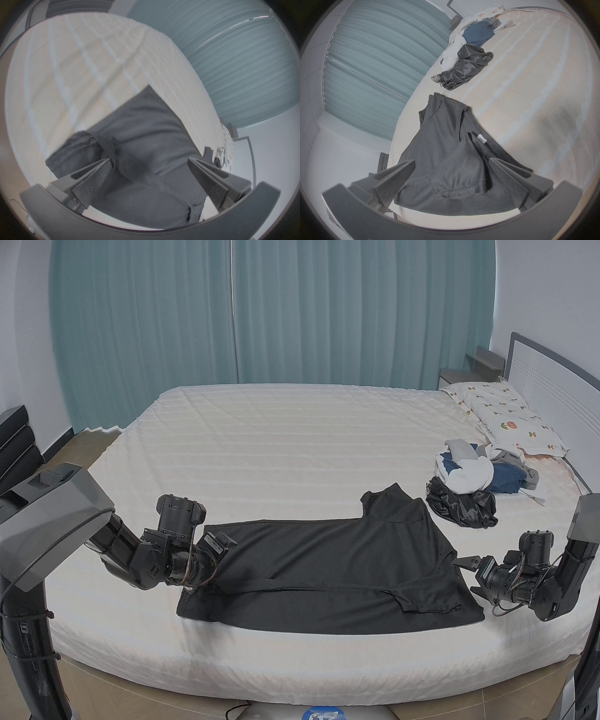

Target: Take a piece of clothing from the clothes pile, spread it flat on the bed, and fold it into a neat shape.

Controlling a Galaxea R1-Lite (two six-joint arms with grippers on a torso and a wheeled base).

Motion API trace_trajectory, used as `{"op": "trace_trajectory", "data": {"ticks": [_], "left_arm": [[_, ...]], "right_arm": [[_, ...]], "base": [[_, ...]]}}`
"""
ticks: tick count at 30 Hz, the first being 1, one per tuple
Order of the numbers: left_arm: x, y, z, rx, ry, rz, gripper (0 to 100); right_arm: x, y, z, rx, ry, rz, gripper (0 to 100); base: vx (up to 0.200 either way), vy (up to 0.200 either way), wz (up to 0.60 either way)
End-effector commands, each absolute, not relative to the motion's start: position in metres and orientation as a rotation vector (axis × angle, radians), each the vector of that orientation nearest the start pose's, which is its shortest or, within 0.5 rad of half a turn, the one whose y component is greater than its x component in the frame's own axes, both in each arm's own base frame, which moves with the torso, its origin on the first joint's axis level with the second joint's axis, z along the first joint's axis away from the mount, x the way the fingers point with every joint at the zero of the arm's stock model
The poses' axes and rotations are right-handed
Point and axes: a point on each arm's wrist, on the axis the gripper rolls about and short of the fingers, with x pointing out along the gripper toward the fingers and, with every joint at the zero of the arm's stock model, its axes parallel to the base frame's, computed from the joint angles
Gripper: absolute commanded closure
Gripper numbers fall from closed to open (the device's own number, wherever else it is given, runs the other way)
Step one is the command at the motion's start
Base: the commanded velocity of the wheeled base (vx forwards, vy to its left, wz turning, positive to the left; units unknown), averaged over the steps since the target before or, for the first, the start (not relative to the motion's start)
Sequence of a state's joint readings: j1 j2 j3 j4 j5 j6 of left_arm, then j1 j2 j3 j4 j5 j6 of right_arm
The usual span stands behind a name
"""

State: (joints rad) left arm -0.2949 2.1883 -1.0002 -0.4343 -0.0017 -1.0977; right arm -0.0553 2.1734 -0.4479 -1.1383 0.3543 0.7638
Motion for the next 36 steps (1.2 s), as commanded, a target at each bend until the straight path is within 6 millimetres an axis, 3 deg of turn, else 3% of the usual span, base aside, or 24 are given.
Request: {"op": "trace_trajectory", "data": {"ticks": [1, 8, 15, 19, 21, 26, 36], "left_arm": [[0.372, -0.107, 0.052, -0.913, 0.726, 0.202, 0], [0.381, -0.089, 0.058, -0.92, 0.672, 0.244, 0], [0.37, -0.09, 0.086, -0.964, 0.631, 0.202, 0], [0.366, -0.105, 0.079, -0.968, 0.681, 0.167, 0], [0.368, -0.112, 0.063, -0.951, 0.723, 0.175, 0], [0.365, -0.126, 0.045, -0.922, 0.782, 0.169, 0], [0.347, -0.151, 0.032, -0.866, 0.86, 0.132, 0]], "right_arm": [[0.302, -0.009, 0.006, 0.856, 0.666, 0.055, 0], [0.301, -0.009, 0.007, 0.856, 0.665, 0.056, 0], [0.3, -0.009, 0.006, 0.857, 0.669, 0.054, 0], [0.3, -0.007, 0.006, 0.855, 0.673, 0.059, 0], [0.3, -0.006, 0.006, 0.853, 0.674, 0.062, 0], [0.3, -0.006, 0.006, 0.853, 0.676, 0.061, 0], [0.298, -0.005, 0.004, 0.852, 0.686, 0.061, 0]], "base": [[0.0, 0.0, 0.0], [0.0, 0.0, 0.0], [0.0, 0.0, 0.0], [0.0, 0.0, 0.0], [0.0, 0.0, 0.0], [0.0, 0.0, 0.0], [0.0, 0.0, 0.0]]}}
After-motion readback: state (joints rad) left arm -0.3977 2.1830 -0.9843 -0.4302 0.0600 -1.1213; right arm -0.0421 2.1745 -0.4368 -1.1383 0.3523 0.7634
